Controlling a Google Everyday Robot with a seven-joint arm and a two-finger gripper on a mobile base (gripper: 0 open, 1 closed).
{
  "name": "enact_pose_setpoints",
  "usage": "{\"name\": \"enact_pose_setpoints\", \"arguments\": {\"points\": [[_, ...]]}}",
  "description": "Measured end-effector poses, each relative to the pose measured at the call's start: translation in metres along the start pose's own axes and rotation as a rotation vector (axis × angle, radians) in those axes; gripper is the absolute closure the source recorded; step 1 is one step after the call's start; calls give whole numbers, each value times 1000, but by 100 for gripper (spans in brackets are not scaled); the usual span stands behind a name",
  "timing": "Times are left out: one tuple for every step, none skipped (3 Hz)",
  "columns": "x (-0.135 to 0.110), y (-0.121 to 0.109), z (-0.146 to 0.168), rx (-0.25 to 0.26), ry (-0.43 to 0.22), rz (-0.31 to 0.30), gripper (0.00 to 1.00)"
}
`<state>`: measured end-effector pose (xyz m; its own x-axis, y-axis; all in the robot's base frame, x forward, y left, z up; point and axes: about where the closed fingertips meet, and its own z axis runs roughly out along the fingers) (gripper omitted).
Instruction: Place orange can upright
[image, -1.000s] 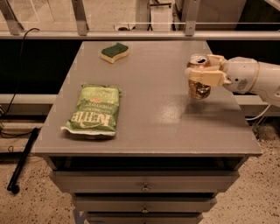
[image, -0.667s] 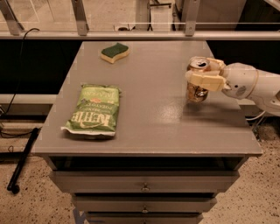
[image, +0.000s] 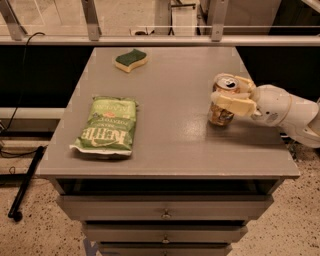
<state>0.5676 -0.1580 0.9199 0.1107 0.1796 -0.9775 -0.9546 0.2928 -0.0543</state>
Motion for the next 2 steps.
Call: {"name": "enact_pose_setpoints", "arguments": {"points": [[7, 5, -3, -17, -25, -12, 12], [10, 8, -6, -25, -33, -19, 0]]}}
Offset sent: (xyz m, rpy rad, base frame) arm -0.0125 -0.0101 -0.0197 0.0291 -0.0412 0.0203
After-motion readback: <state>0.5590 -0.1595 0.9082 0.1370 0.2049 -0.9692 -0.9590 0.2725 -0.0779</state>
